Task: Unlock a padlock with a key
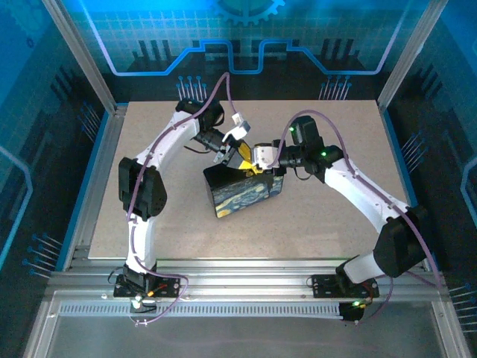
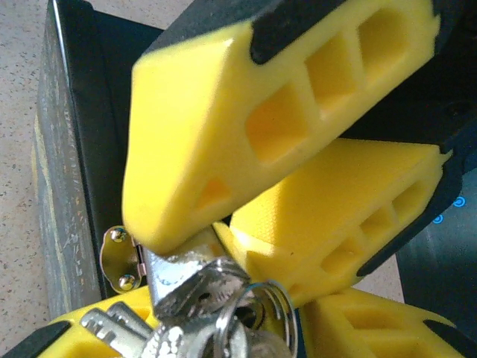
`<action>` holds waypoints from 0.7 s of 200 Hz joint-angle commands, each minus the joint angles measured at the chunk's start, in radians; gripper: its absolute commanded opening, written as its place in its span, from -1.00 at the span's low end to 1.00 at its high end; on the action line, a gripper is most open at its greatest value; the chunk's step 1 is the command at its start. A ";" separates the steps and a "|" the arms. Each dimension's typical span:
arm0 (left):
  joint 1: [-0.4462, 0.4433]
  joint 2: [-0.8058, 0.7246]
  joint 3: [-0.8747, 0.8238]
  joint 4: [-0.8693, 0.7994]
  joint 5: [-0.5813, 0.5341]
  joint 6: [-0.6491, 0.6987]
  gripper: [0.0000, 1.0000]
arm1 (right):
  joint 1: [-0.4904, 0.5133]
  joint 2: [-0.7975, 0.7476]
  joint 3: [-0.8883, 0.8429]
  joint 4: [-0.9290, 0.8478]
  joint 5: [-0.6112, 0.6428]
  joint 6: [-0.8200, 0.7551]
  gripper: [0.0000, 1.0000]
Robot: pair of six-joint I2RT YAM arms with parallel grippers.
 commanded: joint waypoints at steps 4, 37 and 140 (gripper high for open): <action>0.015 -0.003 -0.009 0.078 0.058 -0.010 -0.97 | 0.052 -0.060 -0.014 0.042 -0.082 0.008 -0.13; 0.025 -0.009 -0.033 0.106 0.040 -0.029 -0.97 | 0.033 -0.101 -0.063 0.072 -0.064 0.031 -0.12; 0.021 -0.051 -0.081 0.185 0.022 -0.094 -0.97 | 0.044 -0.050 -0.022 0.127 -0.151 0.054 -0.28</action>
